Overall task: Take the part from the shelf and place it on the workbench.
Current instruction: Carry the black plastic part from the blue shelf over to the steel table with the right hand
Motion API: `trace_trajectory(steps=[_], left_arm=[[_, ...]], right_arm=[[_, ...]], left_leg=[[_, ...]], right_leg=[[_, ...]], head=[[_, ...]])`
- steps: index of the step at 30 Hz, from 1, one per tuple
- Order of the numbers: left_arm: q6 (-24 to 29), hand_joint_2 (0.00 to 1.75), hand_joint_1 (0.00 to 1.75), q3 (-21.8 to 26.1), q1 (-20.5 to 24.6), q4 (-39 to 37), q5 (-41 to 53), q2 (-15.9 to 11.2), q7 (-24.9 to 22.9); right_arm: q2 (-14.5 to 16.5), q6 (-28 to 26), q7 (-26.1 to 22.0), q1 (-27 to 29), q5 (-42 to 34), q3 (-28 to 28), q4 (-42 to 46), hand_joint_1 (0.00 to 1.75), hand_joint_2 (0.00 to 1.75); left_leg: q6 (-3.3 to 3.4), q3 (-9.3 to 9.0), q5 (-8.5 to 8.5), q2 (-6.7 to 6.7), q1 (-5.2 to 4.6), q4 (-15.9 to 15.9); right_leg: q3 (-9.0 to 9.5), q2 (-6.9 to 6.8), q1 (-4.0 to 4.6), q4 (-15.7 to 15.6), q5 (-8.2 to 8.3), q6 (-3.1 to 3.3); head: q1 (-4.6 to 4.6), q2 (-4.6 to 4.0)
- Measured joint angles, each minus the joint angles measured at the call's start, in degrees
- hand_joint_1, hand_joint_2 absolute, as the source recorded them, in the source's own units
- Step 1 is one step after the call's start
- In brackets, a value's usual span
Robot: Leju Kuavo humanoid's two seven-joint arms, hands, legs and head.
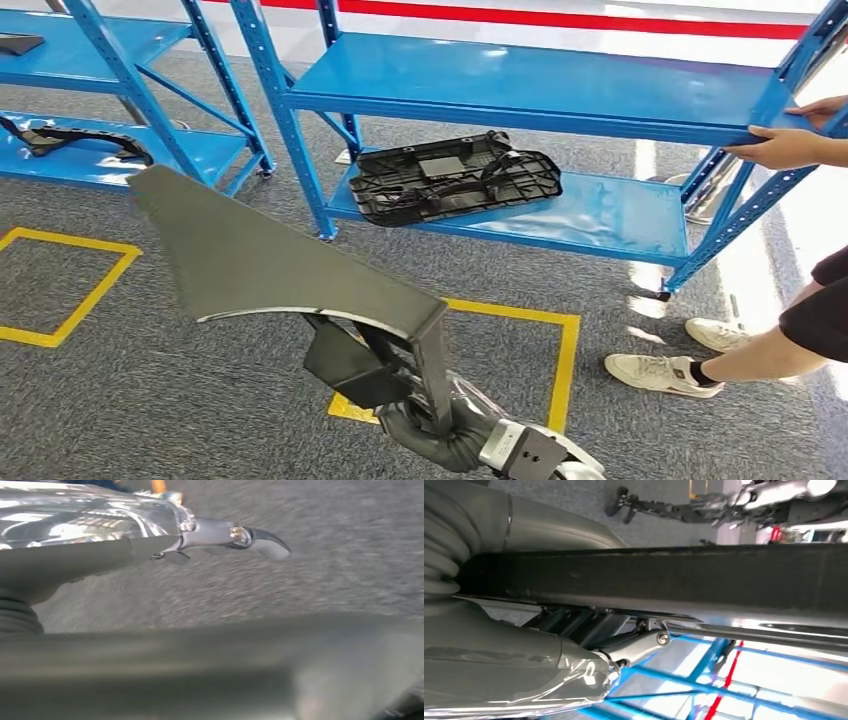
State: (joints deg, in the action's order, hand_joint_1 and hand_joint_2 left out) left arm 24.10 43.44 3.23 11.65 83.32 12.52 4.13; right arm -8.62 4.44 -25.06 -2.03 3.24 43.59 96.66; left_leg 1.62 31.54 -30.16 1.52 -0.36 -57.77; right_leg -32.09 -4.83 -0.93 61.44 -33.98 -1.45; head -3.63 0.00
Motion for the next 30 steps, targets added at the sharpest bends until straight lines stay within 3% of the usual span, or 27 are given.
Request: trace_trajectory(steps=[2, 3, 4, 5, 6, 7, 9, 11, 13, 15, 17, 19, 20, 21, 22, 24, 26, 28, 29, 30], left_arm=[[-0.03, 1.75, 0.0, -0.01, 0.1, 0.0, 0.0, 0.02, -0.01], [-0.05, 1.75, 0.0, -0.01, 0.16, 0.0, 0.0, 0.04, 0.0], [-0.06, 1.75, 0.0, -0.01, 0.13, 0.0, 0.0, 0.05, 0.0], [-0.06, 1.75, 0.0, 0.0, 0.05, 0.0, 0.0, 0.05, -0.01], [-0.06, 1.75, 0.0, 0.0, -0.01, 0.0, 0.0, 0.04, -0.01], [-0.07, 1.75, 0.0, 0.0, -0.04, 0.0, 0.0, 0.03, -0.02], [-0.08, 1.75, 0.0, -0.01, 0.06, 0.0, 0.02, 0.03, -0.02], [-0.08, 1.75, 0.0, -0.01, 0.18, 0.0, 0.04, 0.03, -0.03], [-0.08, 1.75, 0.0, -0.01, 0.05, 0.0, 0.06, -0.03, -0.11], [-0.08, 1.75, 0.0, -0.02, -0.11, 0.0, 0.07, -0.1, -0.29], [-0.09, 1.75, 0.0, -0.03, 0.08, 0.0, 0.07, -0.13, -0.42], [-0.1, 1.75, 0.0, -0.03, 0.22, 0.0, 0.07, -0.13, -0.52], [-0.1, 1.75, 0.0, -0.03, 0.16, 0.0, 0.07, -0.14, -0.59], [-0.1, 1.75, 0.0, -0.03, 0.07, 0.0, 0.08, -0.14, -0.63], [-0.1, 1.75, 0.0, -0.03, 0.0, 0.0, 0.08, -0.15, -0.66], [-0.1, 1.75, 0.0, -0.05, 0.04, 0.0, 0.13, -0.15, -0.66], [-0.11, 1.75, 0.0, -0.11, 0.23, 0.0, 0.44, -0.15, -0.66], [-0.12, 1.75, 0.0, -0.15, 0.14, 0.0, 0.85, -0.16, -0.67], [-0.13, 1.75, 0.0, -0.16, -0.04, 0.0, 0.96, -0.17, -0.7], [-0.13, 1.75, 0.0, -0.18, -0.17, 0.0, 1.01, -0.19, -0.72]], right_arm=[[-0.05, 0.0, -0.03, 0.09, 0.03, 0.01, 0.01, 1.75, 1.75], [-0.1, 0.0, -0.03, 0.19, 0.03, 0.02, -0.02, 1.75, 1.75], [-0.16, 0.0, -0.02, 0.3, 0.03, 0.02, -0.04, 1.75, 1.75], [-0.2, 0.0, -0.01, 0.37, 0.03, 0.03, -0.04, 1.75, 1.75], [-0.21, 0.0, -0.01, 0.41, 0.02, 0.03, -0.05, 1.75, 1.75], [-0.21, 0.0, -0.01, 0.42, 0.02, 0.03, -0.05, 1.75, 1.75], [-0.21, 0.0, -0.01, 0.41, 0.02, 0.03, -0.04, 1.75, 1.75], [-0.22, 0.01, 0.01, 0.49, 0.03, 0.03, -0.02, 1.75, 1.75], [-0.21, 0.01, 0.03, 0.51, 0.02, 0.03, 0.0, 1.75, 1.75], [-0.13, 0.0, 0.03, 0.38, 0.02, 0.03, 0.02, 1.75, 1.75], [-0.08, 0.0, 0.02, 0.39, 0.02, 0.02, 0.02, 1.75, 1.75], [-0.09, 0.0, 0.01, 0.48, 0.02, 0.02, 0.01, 1.75, 1.75], [-0.1, 0.0, 0.01, 0.49, 0.02, 0.01, 0.01, 1.75, 1.75], [-0.09, 0.0, 0.01, 0.49, 0.02, 0.01, 0.01, 1.75, 1.75], [-0.08, 0.0, 0.01, 0.47, 0.02, 0.01, 0.02, 1.75, 1.75], [-0.04, 0.0, 0.01, 0.4, 0.02, 0.01, 0.03, 1.75, 1.75], [-0.01, -0.13, -0.01, 0.4, 0.02, 0.01, 0.04, 1.75, 1.75], [0.02, -0.28, -0.05, 0.44, 0.02, 0.02, 0.07, 1.75, 1.75], [0.03, -0.32, -0.07, 0.45, 0.03, 0.02, 0.13, 1.75, 1.75], [0.04, -0.37, -0.11, 0.48, 0.04, 0.02, 0.23, 1.75, 1.75]], left_leg=[[0.47, -0.06, 0.36, -1.07, 0.13, 0.31], [0.57, 0.04, 0.42, -1.66, 0.12, 0.26], [0.62, 0.1, 0.46, -2.26, 0.1, 0.21], [0.63, 0.14, 0.48, -2.87, 0.11, 0.13], [0.61, 0.14, 0.47, -3.51, 0.14, 0.02], [0.54, 0.14, 0.42, -4.2, 0.21, -0.17], [0.12, 0.48, 0.15, -5.62, 0.28, -0.94], [-0.5, 1.29, 0.03, -6.85, 0.27, -1.71], [-1.02, 1.89, 0.17, -7.8, 0.35, -1.94], [-1.6, 2.65, -0.75, -6.28, 0.33, -3.21], [-2.3, 5.12, -3.64, -3.44, 0.41, -8.29], [-2.82, 8.53, -6.44, -2.34, 0.75, -15.33], [-2.93, 9.41, -6.64, -2.17, 0.87, -17.15], [-2.93, 9.2, -5.73, -2.02, 0.93, -16.7], [-2.8, 7.91, -3.95, -1.73, 0.92, -14.07], [-2.24, 4.14, -0.49, 0.31, 0.49, -6.5], [-1.61, 2.31, 0.43, 2.21, -0.15, -2.5], [-1.1, 2.38, 0.24, 1.78, -0.46, -2.03], [-0.8, 2.29, 0.41, 1.21, -0.38, -1.73], [-0.41, 2.13, 0.61, 0.67, -0.24, -1.37]], right_leg=[[-2.36, 3.08, 0.12, 5.83, -3.58, 0.0], [-3.95, 3.97, 0.13, 9.44, -5.32, 0.05], [-5.17, 4.4, 0.12, 12.22, -6.26, 0.02], [-5.63, 4.59, 0.07, 13.29, -6.12, -0.06], [-5.09, 4.7, -0.02, 12.22, -4.84, -0.17], [-3.58, 4.97, -0.16, 9.03, -2.7, -0.3], [-0.25, 7.06, -0.57, 1.74, 0.68, -0.47], [0.96, 8.71, -0.74, -1.32, 1.2, -0.21], [0.87, 7.97, -0.68, -1.4, 1.05, 0.37], [0.92, 6.62, -0.83, -1.51, 1.16, 0.96], [0.93, 5.0, -0.91, -1.58, 1.13, 1.41], [0.9, 3.27, -0.86, -1.57, 1.03, 1.59], [0.91, 2.46, -0.85, -1.57, 0.95, 1.61], [0.97, 1.73, -0.84, -1.57, 0.87, 1.59], [1.1, 1.06, -0.84, -1.57, 0.78, 1.52], [1.4, -0.1, -0.74, -1.6, 0.53, 1.27], [1.53, -1.13, -0.55, -1.67, 0.34, 0.86], [1.82, -2.28, -0.46, -1.99, 0.3, 0.32], [2.06, -2.11, -0.51, -2.01, 0.07, 0.03], [2.03, -1.06, -0.55, -1.52, -0.54, -0.17]], head=[[0.07, 0.0], [0.09, 0.0], [0.09, 0.0], [0.09, 0.0], [0.09, 0.0], [0.09, 0.0], [0.08, 0.0], [0.04, 0.0], [0.01, 0.0], [-0.01, 0.0], [-0.03, 0.0], [-0.04, 0.0], [-0.04, 0.0], [-0.04, 0.0], [-0.04, 0.0], [-0.04, 0.0], [-0.03, 0.0], [-0.02, 0.0], [0.0, 0.0], [0.01, 0.0]])
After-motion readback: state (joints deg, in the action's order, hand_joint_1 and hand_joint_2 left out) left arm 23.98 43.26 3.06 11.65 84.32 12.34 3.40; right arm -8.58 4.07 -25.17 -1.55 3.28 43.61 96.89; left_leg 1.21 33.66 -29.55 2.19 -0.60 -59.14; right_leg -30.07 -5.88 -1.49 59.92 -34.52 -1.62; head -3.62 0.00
